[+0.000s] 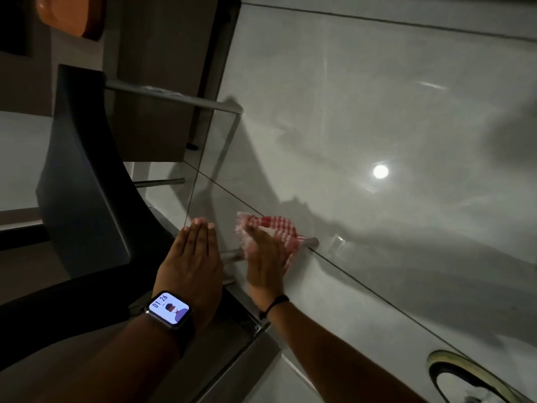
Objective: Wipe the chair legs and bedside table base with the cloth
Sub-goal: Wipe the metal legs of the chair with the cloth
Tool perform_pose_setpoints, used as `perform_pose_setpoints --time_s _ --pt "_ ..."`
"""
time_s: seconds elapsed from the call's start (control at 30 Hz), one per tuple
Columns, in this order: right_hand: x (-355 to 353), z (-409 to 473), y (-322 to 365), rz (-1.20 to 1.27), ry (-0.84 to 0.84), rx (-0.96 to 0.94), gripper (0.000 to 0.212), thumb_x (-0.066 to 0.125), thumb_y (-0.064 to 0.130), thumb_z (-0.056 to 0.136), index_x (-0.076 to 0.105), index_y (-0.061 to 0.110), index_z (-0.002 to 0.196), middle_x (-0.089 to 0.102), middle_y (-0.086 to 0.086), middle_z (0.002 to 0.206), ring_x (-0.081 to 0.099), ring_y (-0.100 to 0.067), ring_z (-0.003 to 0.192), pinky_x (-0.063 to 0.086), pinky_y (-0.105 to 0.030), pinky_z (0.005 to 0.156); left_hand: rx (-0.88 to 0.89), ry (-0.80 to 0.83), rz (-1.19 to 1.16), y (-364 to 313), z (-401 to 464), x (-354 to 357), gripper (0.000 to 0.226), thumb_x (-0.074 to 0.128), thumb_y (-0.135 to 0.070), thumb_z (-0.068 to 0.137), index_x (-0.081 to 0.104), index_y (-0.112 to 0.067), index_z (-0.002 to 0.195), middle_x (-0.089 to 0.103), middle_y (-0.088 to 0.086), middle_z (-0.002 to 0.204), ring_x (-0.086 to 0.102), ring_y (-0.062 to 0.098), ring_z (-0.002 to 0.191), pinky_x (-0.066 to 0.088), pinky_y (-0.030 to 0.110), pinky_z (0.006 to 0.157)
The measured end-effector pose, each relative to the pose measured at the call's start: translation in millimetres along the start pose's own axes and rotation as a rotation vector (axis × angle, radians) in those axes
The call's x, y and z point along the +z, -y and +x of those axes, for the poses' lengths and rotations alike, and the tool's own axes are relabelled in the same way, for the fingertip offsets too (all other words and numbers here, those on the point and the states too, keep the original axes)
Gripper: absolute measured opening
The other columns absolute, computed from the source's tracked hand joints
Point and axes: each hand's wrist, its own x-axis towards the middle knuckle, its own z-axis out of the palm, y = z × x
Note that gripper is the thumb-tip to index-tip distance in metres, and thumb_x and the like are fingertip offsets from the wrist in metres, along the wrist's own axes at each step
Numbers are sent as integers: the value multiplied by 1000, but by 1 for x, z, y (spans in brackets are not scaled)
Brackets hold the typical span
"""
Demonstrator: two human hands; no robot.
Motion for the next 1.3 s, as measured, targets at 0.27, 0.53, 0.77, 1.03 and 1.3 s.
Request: perform_pose_setpoints --time_s 0.27,0.53,0.77,1.03,1.3 --pt "11 2 -2 -111 -4 -108 66 13 69 109 55 32 143 68 -5 145 56 -28 142 36 -50 124 -28 -44 35 3 -2 1 78 14 -43 99 -19 7 150 -12 30 164 -12 42 153 -3 54 125" --pt "-13 42 -74 -172 -71 163 84 11 82 103 66 28 134 73 -10 131 61 -38 132 46 -64 116 -51 -53 21 7 -1 3 74 9 -40 101 -17 10 150 -14 32 163 -13 43 153 -4 54 125" --pt "34 -11 25 -165 -34 -219 33 44 46 114 56 34 142 71 0 142 56 -17 138 39 -53 123 -42 -26 18 5 0 -6 73 14 -39 102 -8 7 154 -4 30 165 -4 40 155 -2 49 126" --pt "-6 47 -72 -211 -144 216 59 27 45 108 71 7 96 74 -19 105 65 -34 109 44 -55 112 -17 2 43 7 1 -3 74 9 -37 98 -14 9 151 -12 33 163 -10 43 153 -3 52 126" --pt "1 39 -60 -94 -177 229 72 22 55 108 71 4 93 76 -15 94 68 -34 93 56 -61 91 -23 29 11 -1 7 -3 73 14 -36 101 -16 9 151 -14 32 163 -12 42 153 -5 51 125"
